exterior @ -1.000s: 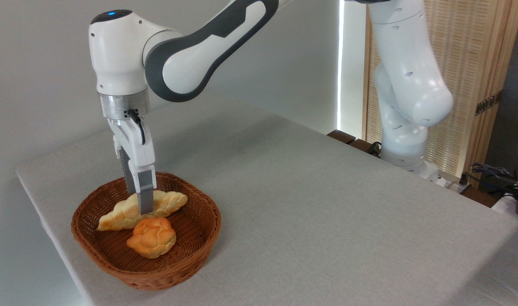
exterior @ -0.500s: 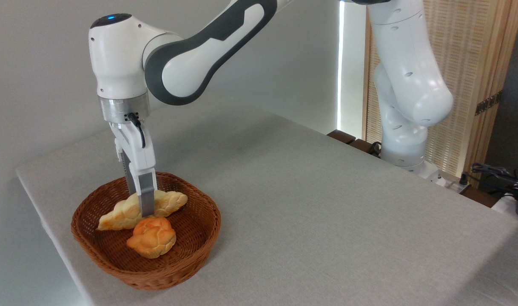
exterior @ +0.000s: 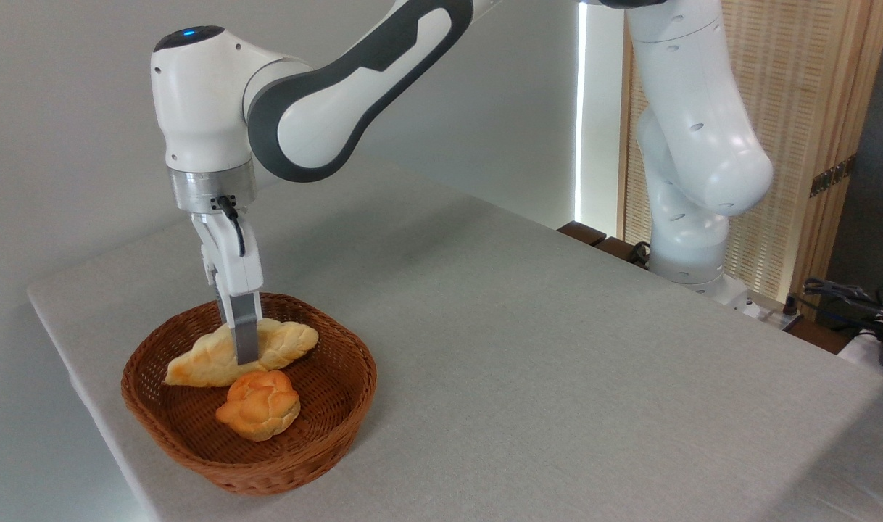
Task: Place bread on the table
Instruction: 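Lift the bread roll out of the basket and carry it beside it, then lower the bread roll onto the table and open the gripper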
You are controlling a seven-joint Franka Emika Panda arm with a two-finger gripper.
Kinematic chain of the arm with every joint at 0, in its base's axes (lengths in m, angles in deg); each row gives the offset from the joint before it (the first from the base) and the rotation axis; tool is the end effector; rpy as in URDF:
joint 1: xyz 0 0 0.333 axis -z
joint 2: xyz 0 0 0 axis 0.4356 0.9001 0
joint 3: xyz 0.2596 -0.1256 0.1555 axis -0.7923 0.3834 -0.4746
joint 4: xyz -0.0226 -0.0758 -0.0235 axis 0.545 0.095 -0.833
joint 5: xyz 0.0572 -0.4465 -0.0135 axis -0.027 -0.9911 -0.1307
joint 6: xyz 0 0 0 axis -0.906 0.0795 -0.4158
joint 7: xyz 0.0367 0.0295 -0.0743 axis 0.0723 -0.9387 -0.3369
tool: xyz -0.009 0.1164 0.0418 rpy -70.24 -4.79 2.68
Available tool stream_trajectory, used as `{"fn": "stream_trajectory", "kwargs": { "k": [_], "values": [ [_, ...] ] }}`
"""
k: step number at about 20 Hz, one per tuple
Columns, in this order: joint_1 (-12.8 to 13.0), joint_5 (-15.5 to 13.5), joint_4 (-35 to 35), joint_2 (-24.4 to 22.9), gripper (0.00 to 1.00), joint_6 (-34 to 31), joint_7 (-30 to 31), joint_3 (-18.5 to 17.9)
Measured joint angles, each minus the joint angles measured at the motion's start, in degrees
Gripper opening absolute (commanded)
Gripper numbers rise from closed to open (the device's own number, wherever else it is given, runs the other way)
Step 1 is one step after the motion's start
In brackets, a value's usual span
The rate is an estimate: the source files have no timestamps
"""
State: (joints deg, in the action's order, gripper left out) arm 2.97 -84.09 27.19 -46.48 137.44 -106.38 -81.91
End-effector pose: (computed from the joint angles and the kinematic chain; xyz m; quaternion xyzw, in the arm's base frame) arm 0.6690 -0.2285 0.4083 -0.8838 0.4609 -0.0770 0.0212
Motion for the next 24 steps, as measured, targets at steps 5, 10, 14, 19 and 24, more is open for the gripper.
{"fn": "stream_trajectory", "kwargs": {
  "k": [5, 10, 14, 19, 24],
  "values": [
    [-0.03, -0.01, -0.14, -0.45, 0.24, 0.0, 0.03, -0.04],
    [-0.06, -0.02, -0.23, -3.41, 0.26, -2.56, 0.04, -0.1],
    [-0.18, -0.02, -0.45, -8.56, 0.3, -9.43, 0.08, -0.67],
    [-0.27, -0.04, 0.12, -14.96, 0.42, -19.79, 2.66, -2.13],
    [-0.11, -0.09, 6.94, -20.34, 0.67, -24.84, 6.19, -2.47]
  ]
}}
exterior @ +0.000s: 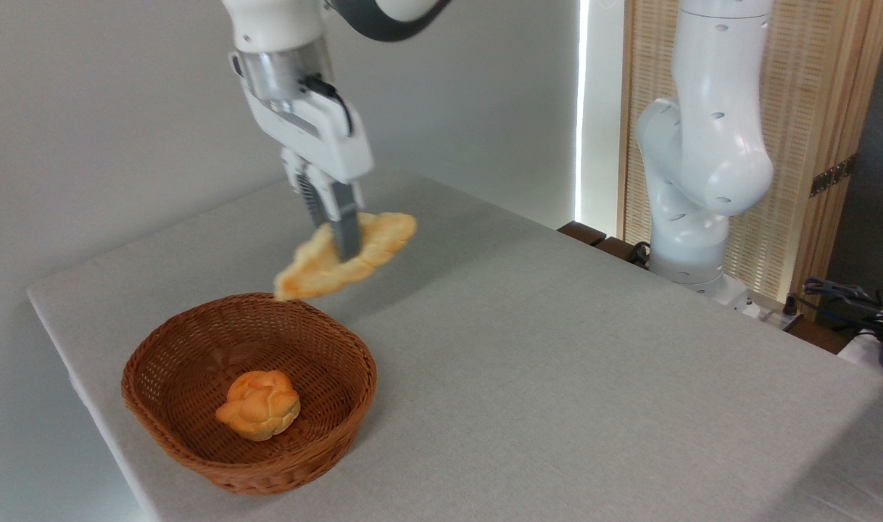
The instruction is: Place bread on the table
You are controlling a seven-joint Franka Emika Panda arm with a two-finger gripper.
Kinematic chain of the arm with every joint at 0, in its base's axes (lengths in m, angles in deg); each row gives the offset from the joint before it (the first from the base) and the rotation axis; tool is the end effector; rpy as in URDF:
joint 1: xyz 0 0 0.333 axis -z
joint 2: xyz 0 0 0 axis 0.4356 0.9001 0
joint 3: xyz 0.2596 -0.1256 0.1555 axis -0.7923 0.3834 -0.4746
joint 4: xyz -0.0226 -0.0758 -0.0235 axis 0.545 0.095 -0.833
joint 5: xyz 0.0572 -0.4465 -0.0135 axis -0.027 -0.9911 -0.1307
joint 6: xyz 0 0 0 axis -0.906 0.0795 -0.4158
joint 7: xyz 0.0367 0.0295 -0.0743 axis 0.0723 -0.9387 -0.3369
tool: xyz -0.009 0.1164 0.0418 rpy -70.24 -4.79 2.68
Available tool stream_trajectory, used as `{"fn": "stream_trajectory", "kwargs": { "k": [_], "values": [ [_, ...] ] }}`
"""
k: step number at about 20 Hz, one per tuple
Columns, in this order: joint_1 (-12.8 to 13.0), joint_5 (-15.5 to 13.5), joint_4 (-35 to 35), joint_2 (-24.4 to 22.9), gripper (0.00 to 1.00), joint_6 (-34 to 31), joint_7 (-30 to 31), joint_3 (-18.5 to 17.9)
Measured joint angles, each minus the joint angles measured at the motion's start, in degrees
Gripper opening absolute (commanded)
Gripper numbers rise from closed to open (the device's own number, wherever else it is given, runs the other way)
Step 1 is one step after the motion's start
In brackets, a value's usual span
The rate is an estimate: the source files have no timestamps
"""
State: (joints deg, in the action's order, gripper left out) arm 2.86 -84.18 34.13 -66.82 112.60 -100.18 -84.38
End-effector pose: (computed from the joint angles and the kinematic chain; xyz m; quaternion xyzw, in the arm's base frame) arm 0.5643 -0.1567 0.5284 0.9184 -0.3939 -0.0197 0.0324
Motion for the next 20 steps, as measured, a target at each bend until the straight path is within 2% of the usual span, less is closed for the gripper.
{"fn": "stream_trajectory", "kwargs": {
  "k": [2, 3, 7, 16, 20],
  "values": [
    [0.4, -0.05, 3.47, -1.04, 0.93, -0.69, 2.35, 0.27],
    [0.83, -0.16, 4.83, -1.24, 1.0, -0.71, 3.47, 0.4],
    [2.96, -0.22, 7.59, -1.19, 1.0, -0.69, 6.95, 0.76],
    [3.18, -0.2, 7.52, -1.23, 1.0, -0.42, 6.97, 0.76],
    [3.18, -0.14, 4.06, -1.83, 1.0, 2.19, 6.42, 0.75]
  ]
}}
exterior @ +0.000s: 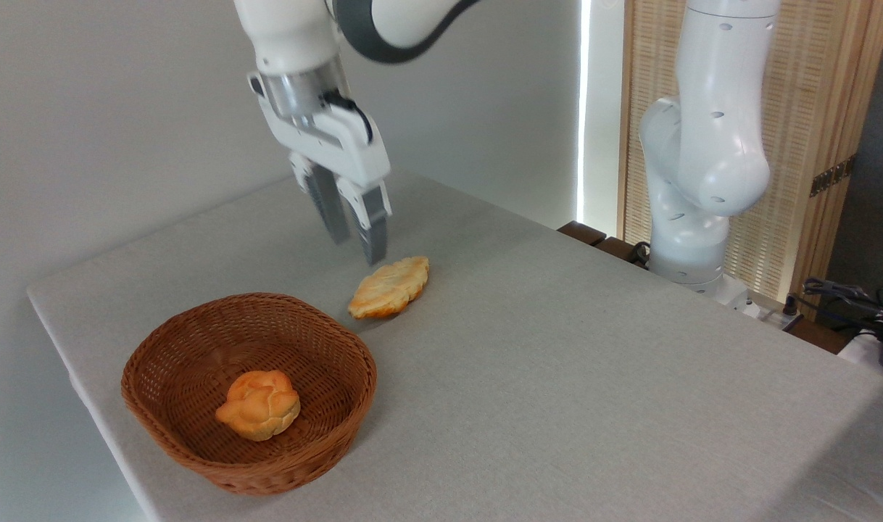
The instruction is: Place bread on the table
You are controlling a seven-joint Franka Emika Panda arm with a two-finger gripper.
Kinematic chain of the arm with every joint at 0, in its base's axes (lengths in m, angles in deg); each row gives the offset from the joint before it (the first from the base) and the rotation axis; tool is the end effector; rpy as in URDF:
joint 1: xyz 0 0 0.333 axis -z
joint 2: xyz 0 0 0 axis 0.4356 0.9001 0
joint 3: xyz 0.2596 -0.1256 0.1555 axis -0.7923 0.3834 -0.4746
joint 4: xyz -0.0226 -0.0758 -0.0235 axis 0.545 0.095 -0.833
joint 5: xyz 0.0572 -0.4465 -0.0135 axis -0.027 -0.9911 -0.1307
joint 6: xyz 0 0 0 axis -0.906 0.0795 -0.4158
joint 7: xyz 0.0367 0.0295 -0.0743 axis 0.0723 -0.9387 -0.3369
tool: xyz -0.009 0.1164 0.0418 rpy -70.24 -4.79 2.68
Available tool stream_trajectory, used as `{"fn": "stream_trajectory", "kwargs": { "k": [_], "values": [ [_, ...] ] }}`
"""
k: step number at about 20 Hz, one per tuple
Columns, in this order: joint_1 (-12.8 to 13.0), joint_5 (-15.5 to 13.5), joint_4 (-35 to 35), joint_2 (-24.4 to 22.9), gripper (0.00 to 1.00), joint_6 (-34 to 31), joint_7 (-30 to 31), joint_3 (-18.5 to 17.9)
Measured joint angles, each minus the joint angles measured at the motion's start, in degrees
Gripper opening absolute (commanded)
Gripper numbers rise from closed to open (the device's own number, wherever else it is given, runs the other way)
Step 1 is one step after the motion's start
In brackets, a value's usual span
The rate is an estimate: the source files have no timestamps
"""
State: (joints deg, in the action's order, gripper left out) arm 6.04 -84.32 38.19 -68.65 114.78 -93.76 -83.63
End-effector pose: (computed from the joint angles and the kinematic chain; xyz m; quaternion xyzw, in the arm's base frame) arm 0.5416 -0.1910 0.5121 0.9268 -0.3733 -0.0231 0.0344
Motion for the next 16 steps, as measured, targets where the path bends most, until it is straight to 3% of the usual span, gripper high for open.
{"fn": "stream_trajectory", "kwargs": {
  "k": [7, 13, 16],
  "values": [
    [-0.57, 0.13, -11.55, -1.3, 1.0, -0.63, -0.01, -0.78],
    [-0.66, 1.29, -12.28, -0.98, 1.0, -2.04, -2.27, -0.97],
    [-0.79, 1.41, -12.28, -0.59, 1.0, -2.04, -6.56, -2.89]
  ]
}}
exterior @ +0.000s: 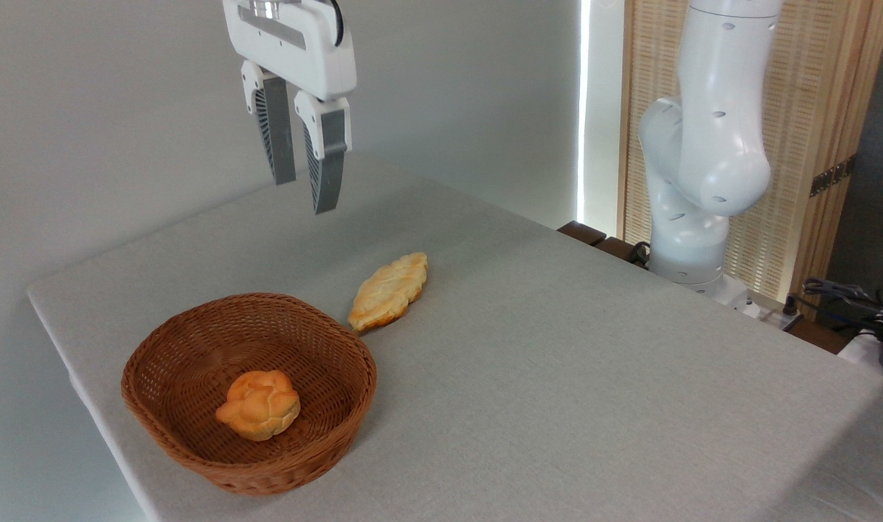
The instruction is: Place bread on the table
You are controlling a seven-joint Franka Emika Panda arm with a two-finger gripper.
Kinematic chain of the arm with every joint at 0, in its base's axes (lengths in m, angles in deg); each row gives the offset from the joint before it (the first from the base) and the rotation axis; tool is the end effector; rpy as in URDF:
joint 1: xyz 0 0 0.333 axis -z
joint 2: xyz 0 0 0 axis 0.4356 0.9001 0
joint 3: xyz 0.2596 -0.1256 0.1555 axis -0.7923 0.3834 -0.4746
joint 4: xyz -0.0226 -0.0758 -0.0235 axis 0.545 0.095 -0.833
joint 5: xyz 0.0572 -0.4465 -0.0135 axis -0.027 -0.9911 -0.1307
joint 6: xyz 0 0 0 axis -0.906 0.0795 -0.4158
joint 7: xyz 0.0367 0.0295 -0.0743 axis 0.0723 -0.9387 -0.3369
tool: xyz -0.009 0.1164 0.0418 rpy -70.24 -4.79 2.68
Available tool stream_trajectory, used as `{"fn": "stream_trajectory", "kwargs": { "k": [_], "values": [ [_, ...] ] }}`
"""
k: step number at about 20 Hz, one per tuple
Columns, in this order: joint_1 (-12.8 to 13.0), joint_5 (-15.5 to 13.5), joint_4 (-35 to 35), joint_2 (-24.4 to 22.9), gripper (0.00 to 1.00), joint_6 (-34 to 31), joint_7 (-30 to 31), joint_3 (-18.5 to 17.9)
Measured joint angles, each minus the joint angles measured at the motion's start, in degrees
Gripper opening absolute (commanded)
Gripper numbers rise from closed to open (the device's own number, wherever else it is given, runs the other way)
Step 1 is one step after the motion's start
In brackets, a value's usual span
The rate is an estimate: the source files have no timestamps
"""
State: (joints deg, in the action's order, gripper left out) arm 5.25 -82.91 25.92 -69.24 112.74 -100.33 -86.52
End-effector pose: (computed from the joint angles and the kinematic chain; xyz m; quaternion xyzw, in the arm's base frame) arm 0.5689 -0.1524 0.6296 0.9144 -0.3982 0.0717 0.0161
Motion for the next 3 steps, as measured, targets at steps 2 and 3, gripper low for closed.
{"fn": "stream_trajectory", "kwargs": {
  "k": [2, 3],
  "values": [
    [-0.04, 0.0, 0.0, 0.27, 1.0, 0.0, -4.73, -1.74],
    [-0.08, 0.0, 0.0, 0.35, 1.0, 0.0, -6.89, -2.79]
  ]
}}
